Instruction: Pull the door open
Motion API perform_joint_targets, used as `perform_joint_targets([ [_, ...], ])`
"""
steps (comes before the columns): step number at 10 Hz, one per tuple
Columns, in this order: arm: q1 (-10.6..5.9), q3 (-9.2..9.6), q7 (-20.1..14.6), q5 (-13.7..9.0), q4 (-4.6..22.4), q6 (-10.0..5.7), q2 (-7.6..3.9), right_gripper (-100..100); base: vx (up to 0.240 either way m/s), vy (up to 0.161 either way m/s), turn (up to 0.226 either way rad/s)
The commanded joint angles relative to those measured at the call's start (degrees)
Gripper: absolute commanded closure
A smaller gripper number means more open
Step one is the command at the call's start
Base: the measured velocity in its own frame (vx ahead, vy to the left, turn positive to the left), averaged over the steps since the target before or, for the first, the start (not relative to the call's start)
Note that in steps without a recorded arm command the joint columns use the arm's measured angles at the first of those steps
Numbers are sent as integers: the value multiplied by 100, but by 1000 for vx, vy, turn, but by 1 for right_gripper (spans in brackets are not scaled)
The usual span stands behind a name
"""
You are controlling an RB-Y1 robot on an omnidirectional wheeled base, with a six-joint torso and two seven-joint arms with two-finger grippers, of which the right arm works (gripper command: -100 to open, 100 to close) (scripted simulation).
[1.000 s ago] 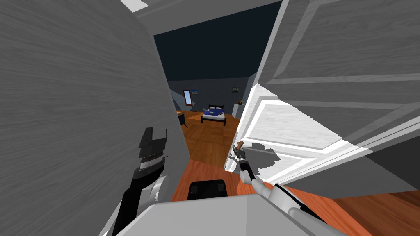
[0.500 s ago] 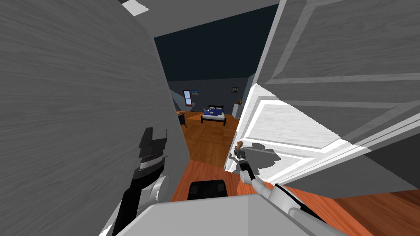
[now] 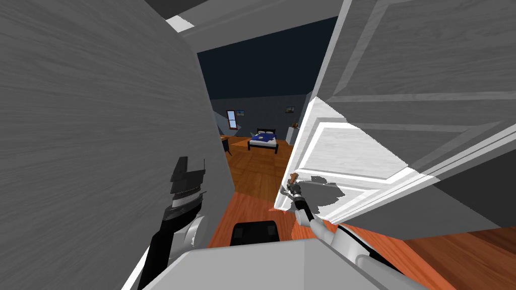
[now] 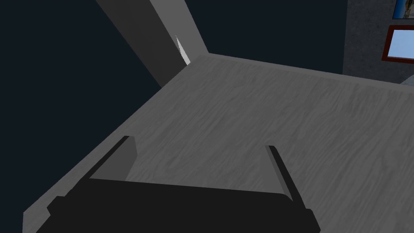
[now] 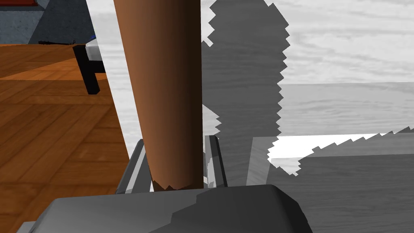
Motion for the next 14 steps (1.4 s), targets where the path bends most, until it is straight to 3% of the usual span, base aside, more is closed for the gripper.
perform_joint_targets([
  [1, 52, 142, -120, 55, -43, -39, -41, 100, -218, -20, 50],
  [6, 95, 534, -443, 204, -137, -116, -191, 100, -202, -37, 38],
  [7, 116, 470, -376, 175, -176, -74, -195, 100, -88, -22, 12],
  [14, 258, 1197, -902, 479, -356, -424, -518, 100, -206, -66, 48],
])
